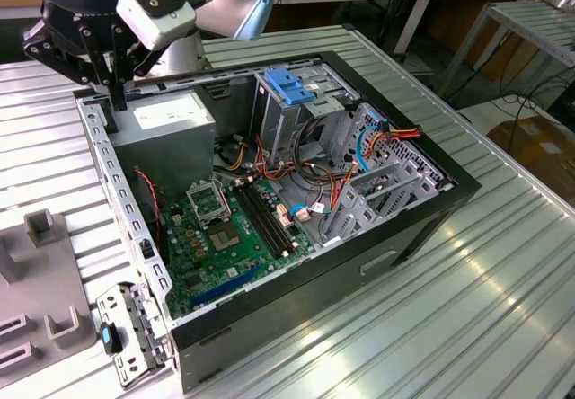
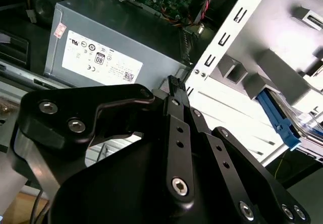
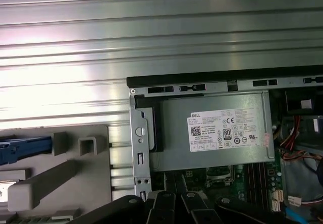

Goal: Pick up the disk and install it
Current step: 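Reach for the disk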

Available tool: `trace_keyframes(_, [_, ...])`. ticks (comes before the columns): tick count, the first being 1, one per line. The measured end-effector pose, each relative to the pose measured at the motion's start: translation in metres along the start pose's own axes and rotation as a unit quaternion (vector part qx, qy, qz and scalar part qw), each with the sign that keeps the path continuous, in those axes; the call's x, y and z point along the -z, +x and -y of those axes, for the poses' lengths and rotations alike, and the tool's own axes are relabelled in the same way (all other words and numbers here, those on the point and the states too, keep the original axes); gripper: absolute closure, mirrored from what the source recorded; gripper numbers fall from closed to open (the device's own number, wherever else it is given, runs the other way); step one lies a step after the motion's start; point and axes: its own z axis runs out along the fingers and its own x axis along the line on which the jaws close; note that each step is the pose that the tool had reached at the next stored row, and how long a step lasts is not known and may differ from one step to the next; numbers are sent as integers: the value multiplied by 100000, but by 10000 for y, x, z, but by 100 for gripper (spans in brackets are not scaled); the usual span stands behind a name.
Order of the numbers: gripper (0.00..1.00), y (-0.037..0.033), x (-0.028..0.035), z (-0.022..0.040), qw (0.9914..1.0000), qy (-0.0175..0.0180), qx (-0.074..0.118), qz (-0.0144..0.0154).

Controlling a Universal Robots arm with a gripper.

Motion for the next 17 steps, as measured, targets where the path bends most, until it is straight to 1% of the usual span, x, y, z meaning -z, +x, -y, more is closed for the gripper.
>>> trace_keyframes(3, [89, 55, 1, 4, 100000, 1, 4, -1])
trace_keyframes(17, [89, 257, 6, 20, 100000, -3, 5, 2])
